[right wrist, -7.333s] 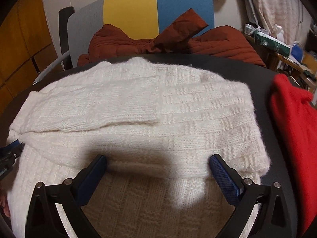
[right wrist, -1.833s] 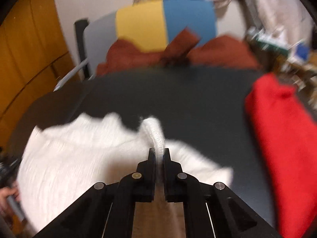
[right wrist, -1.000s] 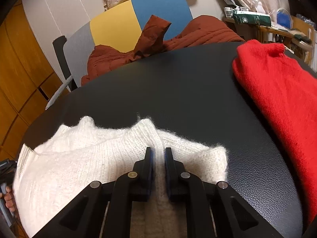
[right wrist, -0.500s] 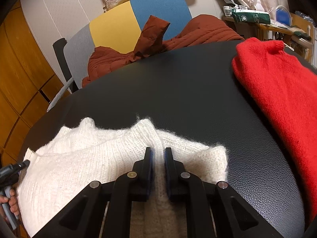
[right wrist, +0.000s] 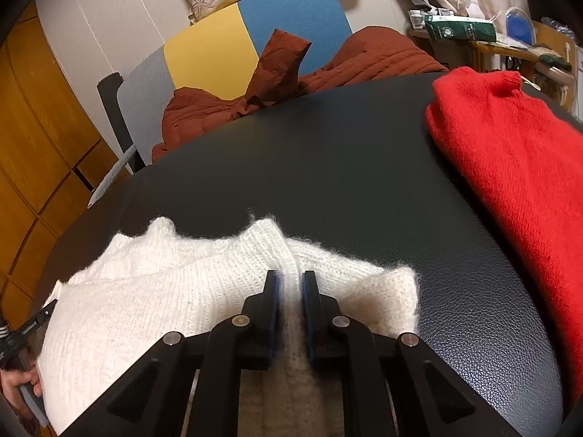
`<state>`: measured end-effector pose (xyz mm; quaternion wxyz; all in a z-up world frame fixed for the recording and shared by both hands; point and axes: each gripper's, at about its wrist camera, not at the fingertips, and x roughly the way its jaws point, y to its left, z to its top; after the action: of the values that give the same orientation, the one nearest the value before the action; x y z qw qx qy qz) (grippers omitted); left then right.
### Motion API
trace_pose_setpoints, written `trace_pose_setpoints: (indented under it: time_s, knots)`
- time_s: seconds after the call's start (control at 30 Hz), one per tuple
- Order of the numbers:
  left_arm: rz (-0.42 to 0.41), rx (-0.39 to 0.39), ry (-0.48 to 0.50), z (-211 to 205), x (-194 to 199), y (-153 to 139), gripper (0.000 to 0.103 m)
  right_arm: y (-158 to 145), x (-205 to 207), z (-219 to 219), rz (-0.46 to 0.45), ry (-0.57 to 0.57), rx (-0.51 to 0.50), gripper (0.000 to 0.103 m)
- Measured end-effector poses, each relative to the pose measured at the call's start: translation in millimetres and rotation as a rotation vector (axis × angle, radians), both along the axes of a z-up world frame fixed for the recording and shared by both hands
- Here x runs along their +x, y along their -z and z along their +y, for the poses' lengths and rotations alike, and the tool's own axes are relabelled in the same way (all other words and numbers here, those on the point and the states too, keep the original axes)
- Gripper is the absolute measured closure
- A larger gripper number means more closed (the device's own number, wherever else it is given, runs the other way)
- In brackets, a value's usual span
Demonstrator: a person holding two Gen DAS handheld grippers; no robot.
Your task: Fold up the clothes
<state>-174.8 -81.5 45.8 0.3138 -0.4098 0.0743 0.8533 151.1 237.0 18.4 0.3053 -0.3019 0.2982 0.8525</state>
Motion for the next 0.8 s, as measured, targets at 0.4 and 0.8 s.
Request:
trace_pose_setpoints:
  time_s: [0.4,0.8]
  knots:
    - [0.096,0.146,0.233,5,109,-40,0.082,-49,4,-25,0.008,0.038,0.029,0.062]
    - [0.149,-0.185,0.372,98,100,-2,0.070,-31,-112,-111,-0.240,-0.462,0.108,0.059]
